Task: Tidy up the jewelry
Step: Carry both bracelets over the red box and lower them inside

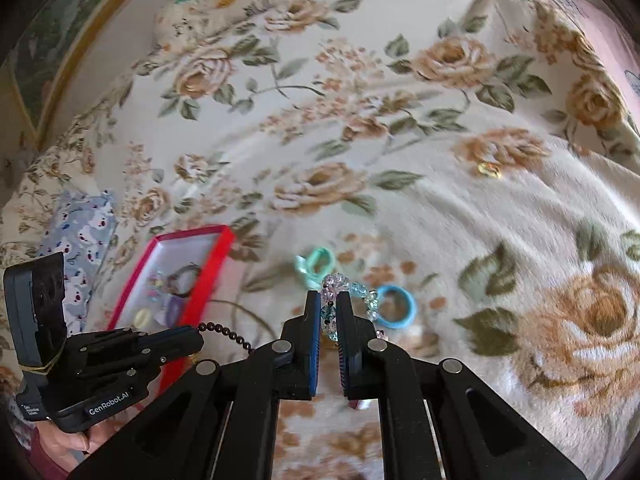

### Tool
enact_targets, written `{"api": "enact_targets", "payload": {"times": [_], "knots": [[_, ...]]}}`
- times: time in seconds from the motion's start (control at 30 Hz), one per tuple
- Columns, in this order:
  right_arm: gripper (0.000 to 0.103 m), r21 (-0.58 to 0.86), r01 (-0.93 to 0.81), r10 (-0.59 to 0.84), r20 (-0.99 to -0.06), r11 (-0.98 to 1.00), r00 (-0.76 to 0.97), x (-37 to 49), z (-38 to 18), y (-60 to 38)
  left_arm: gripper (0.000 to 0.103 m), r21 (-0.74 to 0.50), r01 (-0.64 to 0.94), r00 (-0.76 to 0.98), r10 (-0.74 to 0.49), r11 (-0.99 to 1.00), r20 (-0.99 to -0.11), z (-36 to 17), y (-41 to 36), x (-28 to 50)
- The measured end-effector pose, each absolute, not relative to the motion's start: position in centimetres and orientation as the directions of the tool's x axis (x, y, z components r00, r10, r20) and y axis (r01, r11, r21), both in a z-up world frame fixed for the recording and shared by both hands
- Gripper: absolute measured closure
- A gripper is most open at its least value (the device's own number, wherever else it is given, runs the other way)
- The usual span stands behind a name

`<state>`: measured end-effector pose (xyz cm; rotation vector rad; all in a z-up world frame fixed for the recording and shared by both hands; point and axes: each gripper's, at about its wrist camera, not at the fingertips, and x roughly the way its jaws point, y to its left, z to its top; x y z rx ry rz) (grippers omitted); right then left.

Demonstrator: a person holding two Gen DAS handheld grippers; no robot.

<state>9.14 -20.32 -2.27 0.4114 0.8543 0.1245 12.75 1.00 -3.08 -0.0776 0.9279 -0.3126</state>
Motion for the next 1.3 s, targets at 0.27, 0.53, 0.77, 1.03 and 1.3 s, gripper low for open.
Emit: {"api": "enact_targets", "payload": {"times": [0.27, 0.53, 0.77, 1.03, 1.3], "knots": [[0.096, 0.412, -0.024, 0.321, -0.669, 0.911, 0.671, 9.0, -0.1, -17.3, 0.096, -0.229, 0.185, 0.608, -0.294, 0.956, -0.738, -0.7, 4.7, 9.5], [0.096, 0.416, -0.108, 0.381, -0.66, 0.903, 0.648, 9.2, 0.7, -13.3, 0.096, -0.251, 0.123, 0.65, -0.269, 0.96, -0.711, 0.9, 8.8, 6.6], [0.096, 0.419, -0.184, 0.437, -0.656, 0.889, 0.616, 9.5, 1.0, -9.3, 0.096, -0.261, 0.062, 0.68, -0.232, 0.963, -0.696, 1.9, 11.9, 4.0], [0.096, 0.43, -0.263, 0.498, -0.647, 0.864, 0.578, 9.5, 1.3, -5.5, 0.096, -0.284, -0.008, 0.687, -0.201, 0.959, -0.699, 1.7, 15.0, 1.9], [0.096, 0.438, -0.323, 0.544, -0.648, 0.839, 0.534, 9.4, 1.0, -2.1, 0.096, -0.294, -0.061, 0.685, -0.174, 0.954, -0.707, 1.3, 17.2, 1.5]]}}
